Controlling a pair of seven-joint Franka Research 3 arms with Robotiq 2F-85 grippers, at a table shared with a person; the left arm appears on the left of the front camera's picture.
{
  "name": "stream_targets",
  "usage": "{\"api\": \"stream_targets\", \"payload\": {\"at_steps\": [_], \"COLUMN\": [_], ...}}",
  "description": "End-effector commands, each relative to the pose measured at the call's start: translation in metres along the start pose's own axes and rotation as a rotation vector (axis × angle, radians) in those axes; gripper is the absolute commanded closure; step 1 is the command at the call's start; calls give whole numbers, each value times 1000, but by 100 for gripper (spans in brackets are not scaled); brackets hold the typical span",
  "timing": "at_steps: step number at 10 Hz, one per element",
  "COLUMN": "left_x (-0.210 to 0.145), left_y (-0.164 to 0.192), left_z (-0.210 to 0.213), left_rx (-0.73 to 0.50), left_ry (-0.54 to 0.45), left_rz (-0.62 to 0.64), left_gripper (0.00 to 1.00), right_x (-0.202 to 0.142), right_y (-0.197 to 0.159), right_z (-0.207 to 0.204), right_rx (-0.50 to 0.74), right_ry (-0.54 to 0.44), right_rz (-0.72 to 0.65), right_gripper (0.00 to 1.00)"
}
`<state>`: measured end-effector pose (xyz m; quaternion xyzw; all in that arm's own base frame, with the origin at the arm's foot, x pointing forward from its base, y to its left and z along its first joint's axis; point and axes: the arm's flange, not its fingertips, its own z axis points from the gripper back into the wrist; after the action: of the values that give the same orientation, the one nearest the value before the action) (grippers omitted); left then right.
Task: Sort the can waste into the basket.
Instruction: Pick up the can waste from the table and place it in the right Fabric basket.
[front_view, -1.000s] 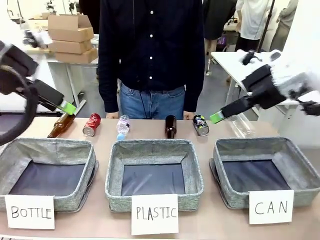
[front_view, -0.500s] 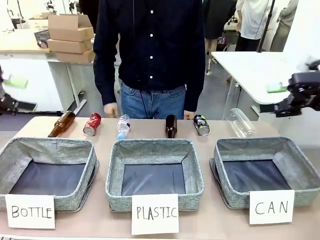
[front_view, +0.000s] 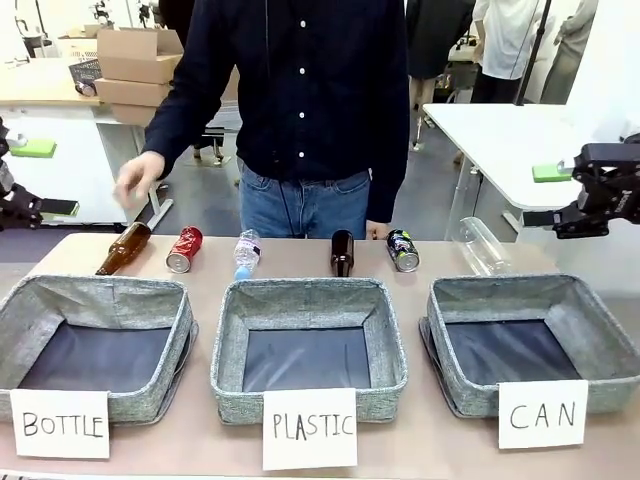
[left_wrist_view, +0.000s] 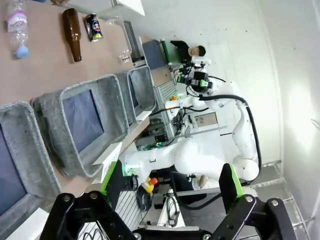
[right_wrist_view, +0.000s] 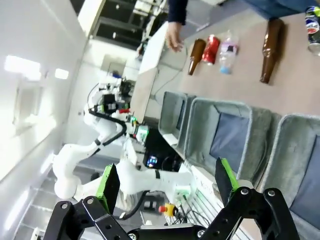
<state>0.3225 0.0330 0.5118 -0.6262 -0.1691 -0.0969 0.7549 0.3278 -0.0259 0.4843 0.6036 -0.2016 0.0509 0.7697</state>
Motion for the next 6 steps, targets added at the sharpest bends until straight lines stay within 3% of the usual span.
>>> {"api": "stream_targets", "payload": {"at_steps": [1,2,3,5,6], "left_x": [2,2,2,2,2], "left_y": [-2,-2,-2,-2,-2], "left_z": [3,3,3,3,3], "left_rx": [2,2,2,2,2], "left_ry": [7,7,7,7,7], "left_rz": [-39,-39,-39,-39,-39], "left_gripper": [0,0,0,0,0], "right_x": [4,0,20,79,106], "right_y": [-2,0,11,17,10], "right_z": [4,0,-28,-92,-131], "right_rx": [24,0,-217,-695,-838], "right_ry": [-16,0,66,72,154], "right_rz": [37,0,16,53,88], "right_gripper": [0,0,0,0,0]}}
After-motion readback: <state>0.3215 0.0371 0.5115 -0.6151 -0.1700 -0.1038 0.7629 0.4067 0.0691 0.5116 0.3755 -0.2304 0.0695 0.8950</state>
